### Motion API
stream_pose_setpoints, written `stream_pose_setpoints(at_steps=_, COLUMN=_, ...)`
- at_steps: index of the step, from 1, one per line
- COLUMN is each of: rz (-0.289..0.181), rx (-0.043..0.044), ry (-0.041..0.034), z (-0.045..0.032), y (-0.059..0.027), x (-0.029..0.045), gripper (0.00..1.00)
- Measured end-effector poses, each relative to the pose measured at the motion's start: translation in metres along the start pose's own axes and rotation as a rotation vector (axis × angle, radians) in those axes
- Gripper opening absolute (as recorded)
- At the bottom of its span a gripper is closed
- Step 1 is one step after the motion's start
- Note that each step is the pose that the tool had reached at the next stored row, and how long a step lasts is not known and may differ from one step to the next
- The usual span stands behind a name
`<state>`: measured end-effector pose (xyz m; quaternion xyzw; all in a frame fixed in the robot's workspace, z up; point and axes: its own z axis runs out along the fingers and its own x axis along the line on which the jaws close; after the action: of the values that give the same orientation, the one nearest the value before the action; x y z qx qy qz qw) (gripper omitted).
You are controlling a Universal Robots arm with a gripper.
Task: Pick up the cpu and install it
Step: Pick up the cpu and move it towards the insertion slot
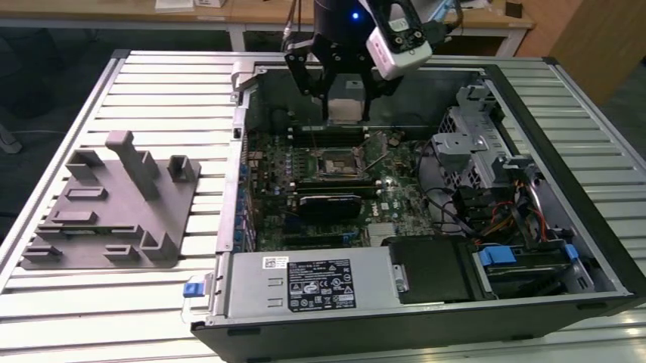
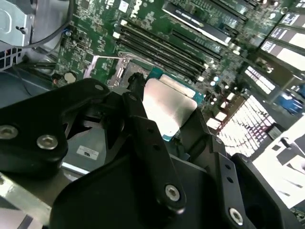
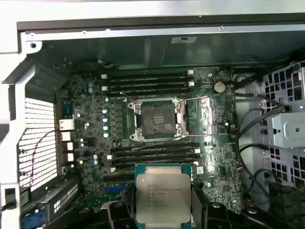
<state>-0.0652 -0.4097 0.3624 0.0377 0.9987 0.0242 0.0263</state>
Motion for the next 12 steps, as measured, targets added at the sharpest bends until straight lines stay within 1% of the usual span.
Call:
stream_pose_setpoints(at_steps=6, rz=0.000, rx=0.0006, ry=0.0063, z=0.0113, y=0.0073, x=-0.0016, gripper=0.55)
stream_pose_setpoints(at_steps=12, rz=0.001, rx=0.0009, ry=0.0125, z=0.0227, y=0.0112, x=-0.0065, gripper=0.55)
